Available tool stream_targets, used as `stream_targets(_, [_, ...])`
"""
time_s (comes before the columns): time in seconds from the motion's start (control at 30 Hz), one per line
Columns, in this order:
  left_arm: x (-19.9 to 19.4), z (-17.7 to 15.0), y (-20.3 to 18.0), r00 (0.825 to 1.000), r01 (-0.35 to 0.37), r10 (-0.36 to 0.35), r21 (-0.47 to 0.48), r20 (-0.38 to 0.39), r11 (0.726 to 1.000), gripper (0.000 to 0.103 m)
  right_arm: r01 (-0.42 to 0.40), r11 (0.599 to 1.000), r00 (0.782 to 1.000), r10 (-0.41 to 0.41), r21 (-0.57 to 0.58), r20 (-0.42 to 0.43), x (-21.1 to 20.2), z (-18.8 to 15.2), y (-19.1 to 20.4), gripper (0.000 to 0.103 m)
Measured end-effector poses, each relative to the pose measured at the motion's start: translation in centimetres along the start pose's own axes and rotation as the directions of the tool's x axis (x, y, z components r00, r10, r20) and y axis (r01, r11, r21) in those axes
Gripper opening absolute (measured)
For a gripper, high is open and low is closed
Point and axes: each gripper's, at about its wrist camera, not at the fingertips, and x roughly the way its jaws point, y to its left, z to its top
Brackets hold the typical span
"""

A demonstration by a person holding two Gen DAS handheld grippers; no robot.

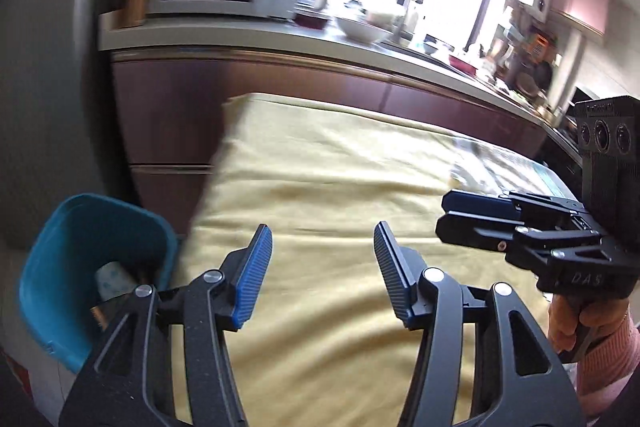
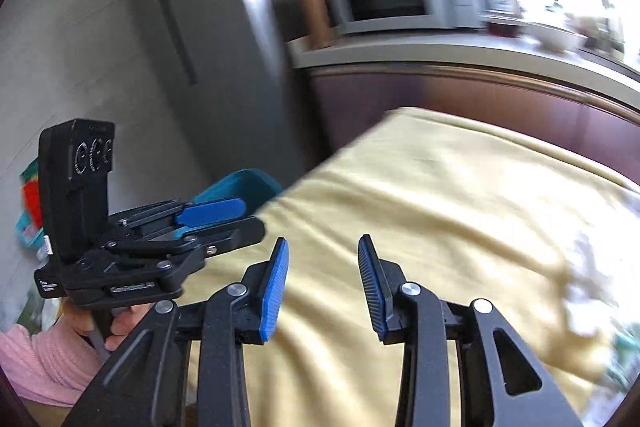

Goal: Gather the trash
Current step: 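Move both grippers back over the white tissue and clear wrapper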

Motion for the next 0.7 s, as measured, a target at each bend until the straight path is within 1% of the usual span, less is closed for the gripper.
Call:
stream_targets(0.13, [2.6, 0.5, -4.3, 0.997, 0.073, -0.071, 0.059, -0.04, 0.996, 0.054, 0.091, 0.992, 0.995, -0.094, 0.088, 0.03, -3.5, -1.7, -4.2, 0.037])
stream_targets(0.3, [6.0, 0.9, -9.5, 0.984, 0.157, -0.144, 0.119, -0.109, 0.98, 0.056, 0.187, 0.965, 0.978, -0.2, 0.185, 0.053, -6.9, -3.6, -8.6, 0.039])
stream_targets(0.5, [9.4, 1.4, -15.2, 0.969, 0.209, -0.176, 0.195, -0.173, 0.958, 0.061, 0.273, 0.919, 0.952, -0.3, 0.282, 0.056, -9.2, -5.3, -13.4, 0.043])
stream_targets(0.53, [9.8, 1.5, -15.9, 0.966, 0.22, -0.184, 0.2, -0.183, 0.955, 0.063, 0.281, 0.912, 0.949, -0.311, 0.3, 0.056, -9.6, -5.7, -14.1, 0.044])
stream_targets(0.6, [10.8, 1.7, -17.2, 0.962, 0.229, -0.187, 0.209, -0.2, 0.951, 0.065, 0.304, 0.894, 0.94, -0.338, 0.33, 0.052, -10.3, -6.2, -15.5, 0.048])
stream_targets(0.7, [12.3, 2.2, -18.3, 0.957, 0.231, -0.182, 0.215, -0.225, 0.949, 0.067, 0.317, 0.874, 0.934, -0.355, 0.369, 0.038, -10.6, -6.8, -17.2, 0.052])
